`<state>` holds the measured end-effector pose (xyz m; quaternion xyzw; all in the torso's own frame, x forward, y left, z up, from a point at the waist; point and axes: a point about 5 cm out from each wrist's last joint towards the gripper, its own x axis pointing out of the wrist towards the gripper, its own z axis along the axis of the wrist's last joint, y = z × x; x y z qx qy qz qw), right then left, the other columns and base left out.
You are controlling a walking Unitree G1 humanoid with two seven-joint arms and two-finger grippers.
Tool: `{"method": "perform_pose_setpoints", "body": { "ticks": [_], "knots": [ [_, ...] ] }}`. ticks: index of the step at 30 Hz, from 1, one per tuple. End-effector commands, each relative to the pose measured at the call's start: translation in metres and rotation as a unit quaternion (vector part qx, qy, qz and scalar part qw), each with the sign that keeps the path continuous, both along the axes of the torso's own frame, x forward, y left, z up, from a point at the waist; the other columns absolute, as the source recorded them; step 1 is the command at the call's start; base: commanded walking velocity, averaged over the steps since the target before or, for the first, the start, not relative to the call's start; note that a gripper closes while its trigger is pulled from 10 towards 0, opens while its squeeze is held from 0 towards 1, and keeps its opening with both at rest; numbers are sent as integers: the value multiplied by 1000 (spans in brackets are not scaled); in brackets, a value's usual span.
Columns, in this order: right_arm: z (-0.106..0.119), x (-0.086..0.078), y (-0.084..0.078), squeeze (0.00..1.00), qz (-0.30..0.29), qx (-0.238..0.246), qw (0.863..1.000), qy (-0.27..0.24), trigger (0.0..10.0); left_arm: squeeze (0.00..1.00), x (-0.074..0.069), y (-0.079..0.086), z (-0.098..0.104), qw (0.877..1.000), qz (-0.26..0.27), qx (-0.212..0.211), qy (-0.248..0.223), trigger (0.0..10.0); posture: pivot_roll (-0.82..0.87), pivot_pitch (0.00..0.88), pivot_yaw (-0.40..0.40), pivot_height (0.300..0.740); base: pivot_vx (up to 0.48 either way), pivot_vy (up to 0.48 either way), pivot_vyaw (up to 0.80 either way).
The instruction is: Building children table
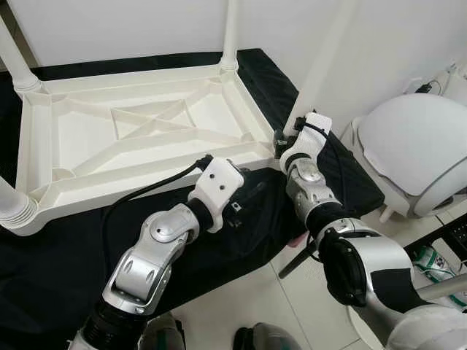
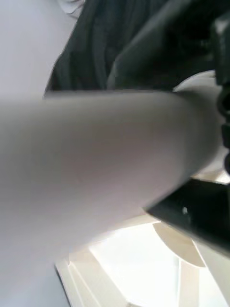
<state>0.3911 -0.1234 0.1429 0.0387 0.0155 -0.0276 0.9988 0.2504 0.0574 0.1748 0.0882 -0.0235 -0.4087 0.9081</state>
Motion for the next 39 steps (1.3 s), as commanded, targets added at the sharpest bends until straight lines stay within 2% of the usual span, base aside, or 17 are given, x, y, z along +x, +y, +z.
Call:
{"method": "perform_pose_setpoints", "body": {
  "ticks": [1,8,9,10,14,20,21,22,23,29,31,32,39],
  "knots": [
    [-3,-2,-6,1000,-6,8,1000,-1,10000,0,1,0,-4,1000,7,1,6,10000,19,0,-84,740,0,0,0],
    [8,-5,-20,1000,-21,12,998,-57,10000,0,0,3,-4,1000,14,2,5,10000,19,13,-87,740,0,0,0],
    [9,-6,-21,878,-18,18,997,-70,10000,0,0,4,-4,1000,16,2,5,10000,18,17,-87,740,0,0,0],
    [12,-11,-25,0,-21,26,995,-92,10000,0,0,5,-4,1000,20,3,5,10000,18,20,-86,740,0,0,0],
    [10,-15,-24,0,-11,31,994,-100,10000,0,0,6,-4,1000,23,2,5,10000,17,25,-85,740,0,0,0],
    [-6,-33,-14,0,30,39,994,-94,10000,0,0,8,-4,1000,27,2,4,10000,13,30,-82,740,0,0,0],
    [-11,-39,-13,0,37,42,994,-94,3216,0,0,8,-4,1000,27,2,4,10000,10,33,-79,740,0,0,0],
    [-14,-42,-13,0,41,45,994,-94,3216,0,0,8,-3,1000,27,2,4,10000,10,33,-79,740,0,0,0],
    [-17,-46,-14,0,42,46,993,-96,0,0,0,8,-3,1000,27,2,4,10000,9,32,-78,740,0,0,0],
    [-22,-54,-18,0,39,44,994,-93,0,0,-1,8,-4,1000,24,2,5,10000,4,39,-74,740,0,0,0],
    [-24,-57,-17,0,56,55,993,-84,0,0,-1,8,-4,1000,22,3,6,10000,3,39,-73,740,0,0,0],
    [-25,-56,-19,0,54,51,994,-76,10000,0,-1,7,-4,1000,22,2,6,10000,2,40,-70,740,0,0,0],
    [-19,-44,-35,0,56,26,996,-61,10000,0,-1,7,-3,1000,21,2,6,10000,6,44,-68,740,0,0,0]
  ]
}}
